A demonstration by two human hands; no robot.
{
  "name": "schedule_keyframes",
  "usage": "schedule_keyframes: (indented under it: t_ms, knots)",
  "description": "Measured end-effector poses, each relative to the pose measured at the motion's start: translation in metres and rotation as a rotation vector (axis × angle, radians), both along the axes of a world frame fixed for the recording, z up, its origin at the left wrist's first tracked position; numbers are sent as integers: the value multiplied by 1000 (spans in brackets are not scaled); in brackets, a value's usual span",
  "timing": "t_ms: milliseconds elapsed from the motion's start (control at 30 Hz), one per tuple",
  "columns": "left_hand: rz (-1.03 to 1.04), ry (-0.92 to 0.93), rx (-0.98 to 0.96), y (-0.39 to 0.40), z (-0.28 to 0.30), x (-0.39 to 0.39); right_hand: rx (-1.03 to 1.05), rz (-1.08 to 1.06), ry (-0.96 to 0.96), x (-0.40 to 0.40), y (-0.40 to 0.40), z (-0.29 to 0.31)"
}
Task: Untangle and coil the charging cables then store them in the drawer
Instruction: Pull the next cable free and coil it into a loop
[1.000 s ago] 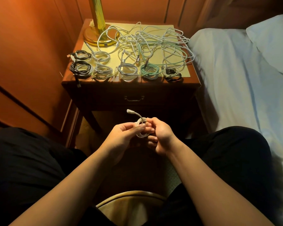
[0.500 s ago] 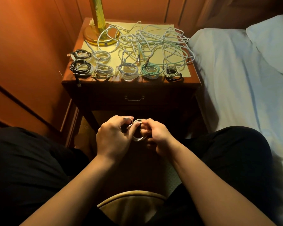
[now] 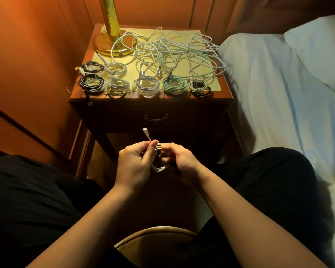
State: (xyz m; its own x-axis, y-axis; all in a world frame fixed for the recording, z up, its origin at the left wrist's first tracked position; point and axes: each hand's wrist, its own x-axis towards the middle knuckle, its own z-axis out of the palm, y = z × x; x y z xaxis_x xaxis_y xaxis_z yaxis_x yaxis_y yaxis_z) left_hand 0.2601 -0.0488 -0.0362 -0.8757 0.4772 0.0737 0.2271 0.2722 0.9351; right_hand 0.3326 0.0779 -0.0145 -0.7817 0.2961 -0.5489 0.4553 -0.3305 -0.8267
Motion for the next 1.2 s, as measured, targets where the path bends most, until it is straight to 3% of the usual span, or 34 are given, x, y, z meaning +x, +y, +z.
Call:
schedule_keyframes:
  t_ms: [100, 233, 300, 433, 667, 800, 1033, 1200]
  knots:
    - [3, -188, 60, 2, 1, -2, 0, 34, 42, -2, 0, -1]
    - [81, -631, 126, 4, 2, -6, 2, 79, 94, 1, 1, -1]
    - [96, -713, 103, 2, 0, -9, 9, 106, 118, 2, 1, -1]
    - [158, -632, 138, 1, 1, -8, 56, 136, 130, 1, 2, -5]
    - [235, -285, 70, 3, -3, 2, 169, 183, 135, -2, -2, -18]
    - [115, -159, -5, 1, -6, 4, 202, 152, 120, -2, 0, -19]
    - [-182, -123, -61, -4, 1, -11, 178, 40, 60, 2, 4, -10]
    - [-211, -52, -113, -4, 6, -13, 176, 25, 30, 2, 4, -7]
